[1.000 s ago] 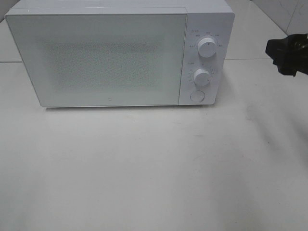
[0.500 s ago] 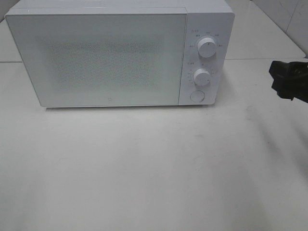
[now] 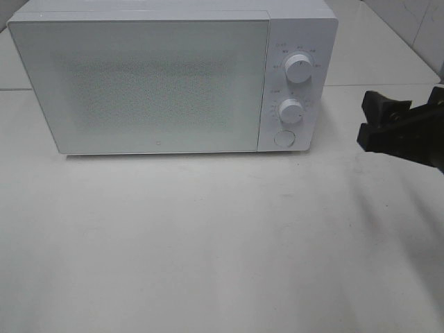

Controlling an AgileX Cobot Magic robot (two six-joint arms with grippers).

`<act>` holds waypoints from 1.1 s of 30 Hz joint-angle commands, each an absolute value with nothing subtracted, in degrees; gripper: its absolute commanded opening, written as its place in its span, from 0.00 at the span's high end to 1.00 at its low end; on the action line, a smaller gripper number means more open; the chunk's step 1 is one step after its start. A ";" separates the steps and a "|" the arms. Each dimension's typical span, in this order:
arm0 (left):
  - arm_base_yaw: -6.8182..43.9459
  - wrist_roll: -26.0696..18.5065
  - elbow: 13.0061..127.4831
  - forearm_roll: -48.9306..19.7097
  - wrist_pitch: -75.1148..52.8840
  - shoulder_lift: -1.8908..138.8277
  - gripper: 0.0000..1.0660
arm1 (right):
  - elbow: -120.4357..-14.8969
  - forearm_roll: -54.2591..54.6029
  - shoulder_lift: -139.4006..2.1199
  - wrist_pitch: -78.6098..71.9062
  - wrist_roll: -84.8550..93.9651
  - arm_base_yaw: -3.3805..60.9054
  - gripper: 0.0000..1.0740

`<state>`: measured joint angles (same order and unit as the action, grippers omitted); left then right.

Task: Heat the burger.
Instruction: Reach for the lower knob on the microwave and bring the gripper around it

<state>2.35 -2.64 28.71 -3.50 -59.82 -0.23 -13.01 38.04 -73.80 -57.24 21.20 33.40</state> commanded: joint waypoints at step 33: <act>2.23 -2.18 28.48 -3.27 -59.53 -1.83 0.03 | -21.49 60.56 -94.88 -72.31 23.49 54.14 0.29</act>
